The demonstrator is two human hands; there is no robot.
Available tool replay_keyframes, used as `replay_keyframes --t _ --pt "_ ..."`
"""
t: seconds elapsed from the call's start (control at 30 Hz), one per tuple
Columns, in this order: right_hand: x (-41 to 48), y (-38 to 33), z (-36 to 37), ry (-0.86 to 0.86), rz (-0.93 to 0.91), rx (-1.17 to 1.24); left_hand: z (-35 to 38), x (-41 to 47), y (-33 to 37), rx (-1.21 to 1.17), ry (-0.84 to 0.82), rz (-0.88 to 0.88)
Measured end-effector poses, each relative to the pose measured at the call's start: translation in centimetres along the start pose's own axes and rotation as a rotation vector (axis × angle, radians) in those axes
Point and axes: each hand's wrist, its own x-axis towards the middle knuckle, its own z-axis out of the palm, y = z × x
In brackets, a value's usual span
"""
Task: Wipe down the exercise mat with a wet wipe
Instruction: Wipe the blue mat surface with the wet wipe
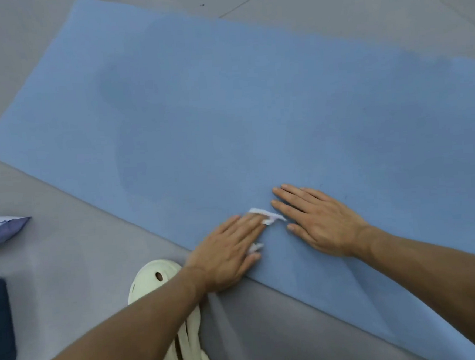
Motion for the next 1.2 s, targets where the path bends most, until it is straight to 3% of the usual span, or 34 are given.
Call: replay_keyframes --t 0.23,0.3,0.4,0.57,0.63,0.87,1.07,1.13,1.2 --pt "1.5 -0.7 -0.8 0.021 0.006 -0.018 -1.0 -0.4 -1.9 -0.213 0.105 -0.575" --pt "1.9 -1.1 -0.9 0.036 0.009 -0.022 -0.2 0.1 -0.1 -0.214 0.076 -0.620" --pt "2.0 -1.4 -0.9 0.058 0.036 -0.019 0.7 -0.2 3.2 -0.206 0.025 -0.466" --pt "1.2 -0.7 -0.7 0.049 0.057 -0.028 2.9 -0.6 8.8 -0.054 -0.118 0.110" --pt "0.8 -0.5 -0.6 0.039 0.026 -0.033 3.5 -0.7 10.1 -0.038 -0.101 0.137" --pt "0.5 -0.6 -0.2 0.047 0.049 -0.031 1.6 -0.9 4.1 -0.039 -0.003 -0.206" --pt "0.6 -0.5 -0.1 0.046 0.039 -0.031 0.5 -1.4 -0.6 -0.160 0.143 -0.882" --pt "0.6 -0.6 -0.1 0.056 0.041 -0.030 0.4 -0.9 -0.3 -0.213 0.144 -0.913" --pt "0.6 -0.8 -0.1 0.069 0.050 -0.023 0.7 -1.0 0.9 -0.227 0.119 -0.834"
